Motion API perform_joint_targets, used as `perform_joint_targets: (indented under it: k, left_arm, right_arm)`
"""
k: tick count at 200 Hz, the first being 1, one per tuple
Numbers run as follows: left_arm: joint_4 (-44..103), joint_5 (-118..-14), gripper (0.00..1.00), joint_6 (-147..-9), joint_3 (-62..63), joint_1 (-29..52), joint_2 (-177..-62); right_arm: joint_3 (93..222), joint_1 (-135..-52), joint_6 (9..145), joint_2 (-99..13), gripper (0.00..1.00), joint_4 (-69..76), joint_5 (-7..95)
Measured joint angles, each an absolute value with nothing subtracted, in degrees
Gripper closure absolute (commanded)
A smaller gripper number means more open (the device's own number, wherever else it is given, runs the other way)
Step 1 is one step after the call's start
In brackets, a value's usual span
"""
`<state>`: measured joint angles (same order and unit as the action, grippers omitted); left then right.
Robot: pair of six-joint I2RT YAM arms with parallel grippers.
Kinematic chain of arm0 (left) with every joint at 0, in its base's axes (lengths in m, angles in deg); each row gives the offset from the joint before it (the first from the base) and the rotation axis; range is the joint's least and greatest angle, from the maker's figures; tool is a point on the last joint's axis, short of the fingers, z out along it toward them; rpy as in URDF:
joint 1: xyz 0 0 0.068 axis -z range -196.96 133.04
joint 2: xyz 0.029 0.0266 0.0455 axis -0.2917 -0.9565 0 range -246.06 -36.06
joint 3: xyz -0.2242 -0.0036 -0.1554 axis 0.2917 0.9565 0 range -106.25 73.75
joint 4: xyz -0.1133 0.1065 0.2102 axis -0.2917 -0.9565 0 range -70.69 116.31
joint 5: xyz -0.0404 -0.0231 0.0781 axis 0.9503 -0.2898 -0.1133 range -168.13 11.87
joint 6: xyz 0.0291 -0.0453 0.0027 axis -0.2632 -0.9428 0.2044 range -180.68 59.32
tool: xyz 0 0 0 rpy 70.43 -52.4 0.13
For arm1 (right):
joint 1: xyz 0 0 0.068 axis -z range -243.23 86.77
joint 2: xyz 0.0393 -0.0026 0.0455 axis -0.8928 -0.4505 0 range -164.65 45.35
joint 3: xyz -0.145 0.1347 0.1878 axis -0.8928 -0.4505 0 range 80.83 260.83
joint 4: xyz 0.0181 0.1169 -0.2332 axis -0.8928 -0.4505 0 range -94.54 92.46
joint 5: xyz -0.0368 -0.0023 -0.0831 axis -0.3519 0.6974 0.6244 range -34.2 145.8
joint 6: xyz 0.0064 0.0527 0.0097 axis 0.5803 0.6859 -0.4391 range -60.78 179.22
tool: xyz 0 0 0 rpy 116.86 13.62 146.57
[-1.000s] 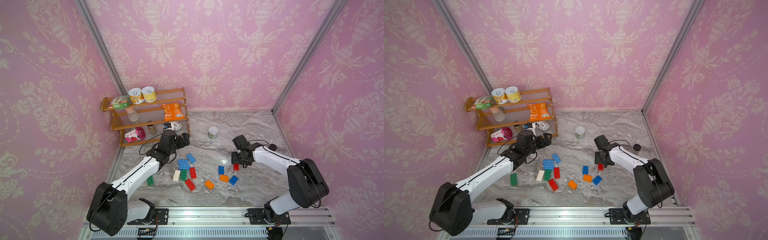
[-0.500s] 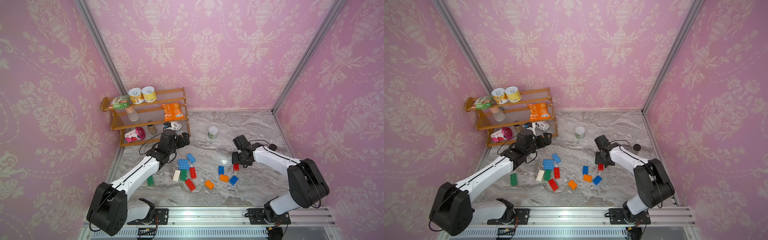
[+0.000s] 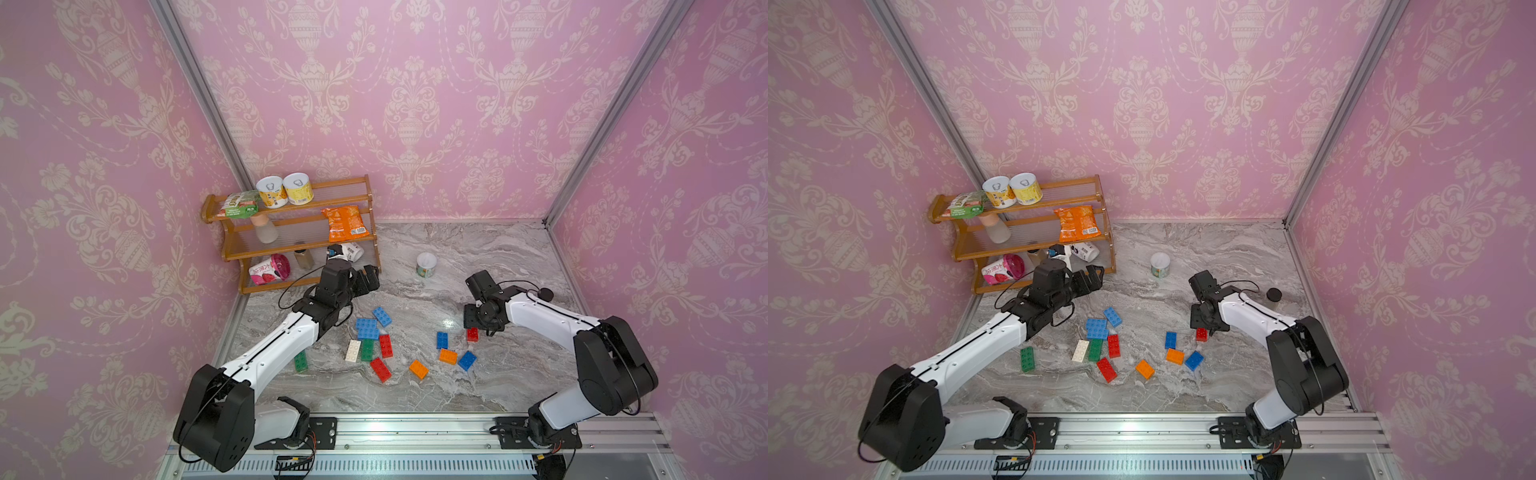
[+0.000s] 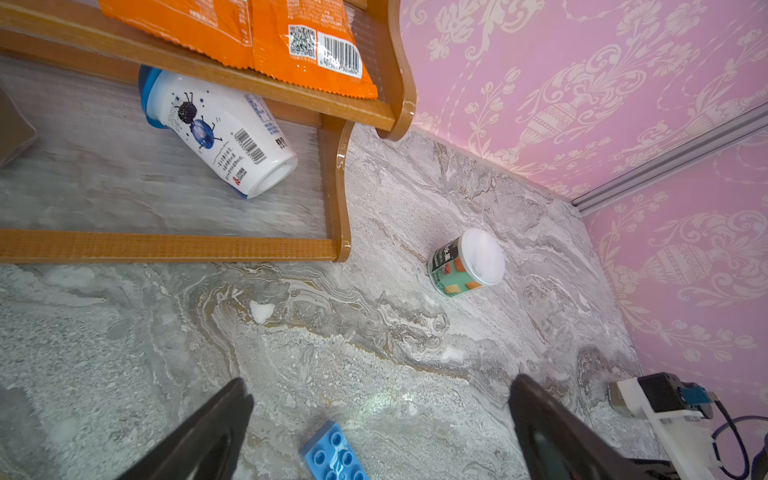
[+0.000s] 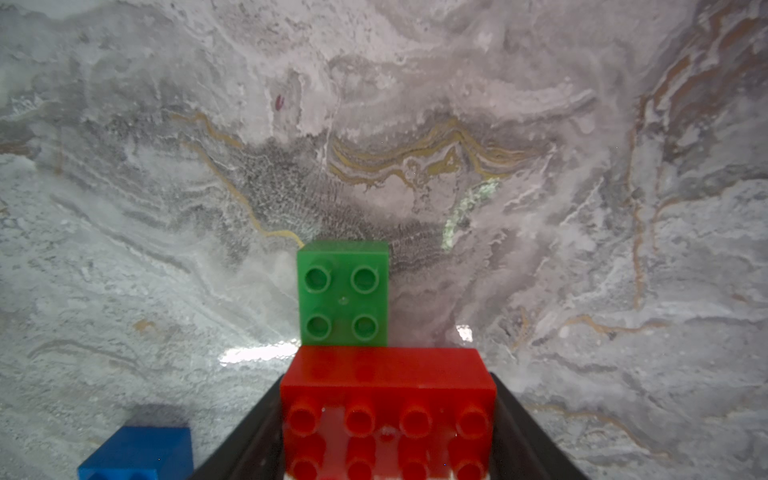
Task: Assemble a rectangle with lego
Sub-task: Assemble the lego brick with the lego brick.
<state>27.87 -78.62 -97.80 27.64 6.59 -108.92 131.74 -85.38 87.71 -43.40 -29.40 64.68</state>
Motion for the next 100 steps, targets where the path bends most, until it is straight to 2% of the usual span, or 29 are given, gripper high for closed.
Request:
perform_joint_targets:
  k: [34,63,82,100]
  left_arm:
    - [27.85,-78.64,0.01,-97.80,27.64,6.59,-108.92]
    - [27.68,-78.64,0.01,-97.80,27.64,6.59,-108.81]
    - [27.44,-78.66,0.01,-97.80,27.64,6.59,-108.44]
    - [27.42,-78.69,0.01,-97.80,27.64,6.59,-108.03]
  right_arm:
    - [131.72,-85.38,87.71,-43.60,0.99,-29.29,64.66]
    - [131.96,-85.38,87.71,-43.95,0.92,-29.44,64.64]
    - [132.01,-85.38,87.71,-43.99,0.83,-29.49,64.58]
    - [132.22,-85.36,87.71,-43.99,0.65,-29.79,64.53]
